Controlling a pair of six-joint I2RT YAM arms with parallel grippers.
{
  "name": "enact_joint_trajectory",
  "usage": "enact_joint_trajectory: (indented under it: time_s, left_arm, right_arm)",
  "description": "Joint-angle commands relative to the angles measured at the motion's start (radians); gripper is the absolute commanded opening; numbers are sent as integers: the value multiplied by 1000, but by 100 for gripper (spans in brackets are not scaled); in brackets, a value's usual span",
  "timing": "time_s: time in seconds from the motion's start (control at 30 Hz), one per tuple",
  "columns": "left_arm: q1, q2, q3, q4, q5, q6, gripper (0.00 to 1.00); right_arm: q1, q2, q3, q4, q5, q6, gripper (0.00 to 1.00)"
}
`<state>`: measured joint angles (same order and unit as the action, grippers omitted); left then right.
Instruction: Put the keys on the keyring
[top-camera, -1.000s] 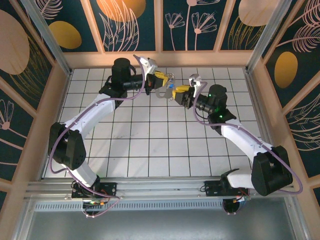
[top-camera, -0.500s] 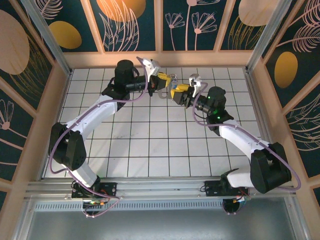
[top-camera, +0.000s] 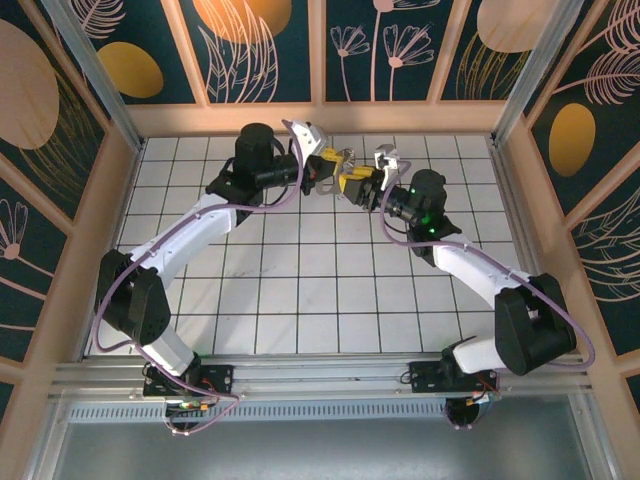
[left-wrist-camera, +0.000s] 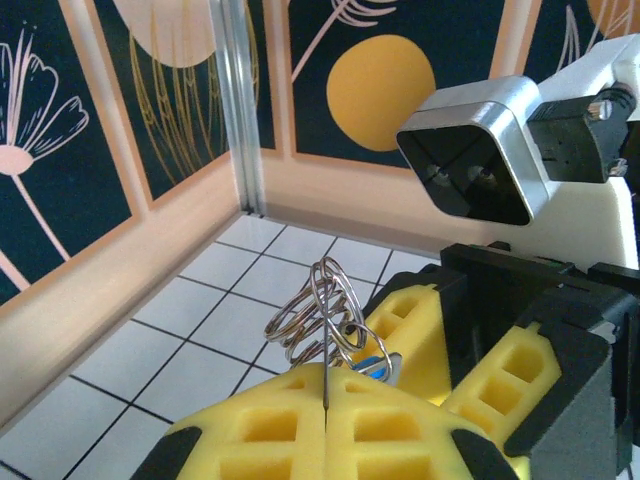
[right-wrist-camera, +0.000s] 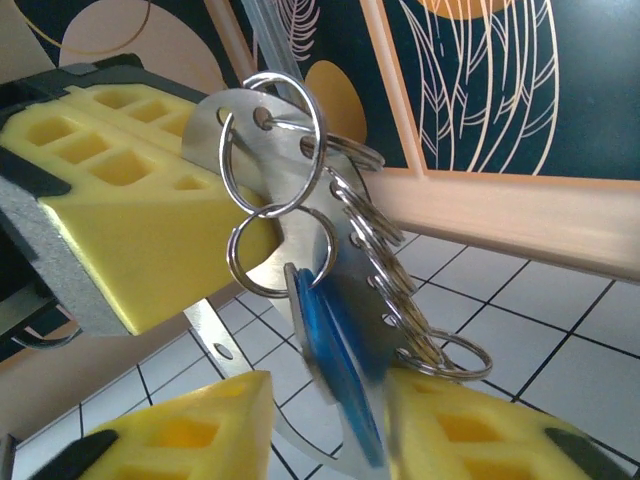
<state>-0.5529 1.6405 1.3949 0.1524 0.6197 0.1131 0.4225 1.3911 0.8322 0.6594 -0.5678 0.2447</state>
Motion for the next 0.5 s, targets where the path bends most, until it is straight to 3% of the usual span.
enact_joint_trajectory:
  time_s: [0.0, 0.23, 0.4, 0.47]
  left_arm:
    - [-37, -37, 39, -31, 14, 40, 0]
    - [-46, -32, 50, -42, 22, 47, 0]
    - [-48, -30, 50, -42, 17, 46, 0]
    - [-50, -31, 49, -41, 13, 45, 0]
  right_arm:
    - [12, 6, 41, 74, -12, 4, 26]
    - [15, 18, 51, 90, -27, 8, 28]
    - [15, 13, 48, 90, -35, 4, 2]
    - [15, 6, 43, 86, -39, 2, 0]
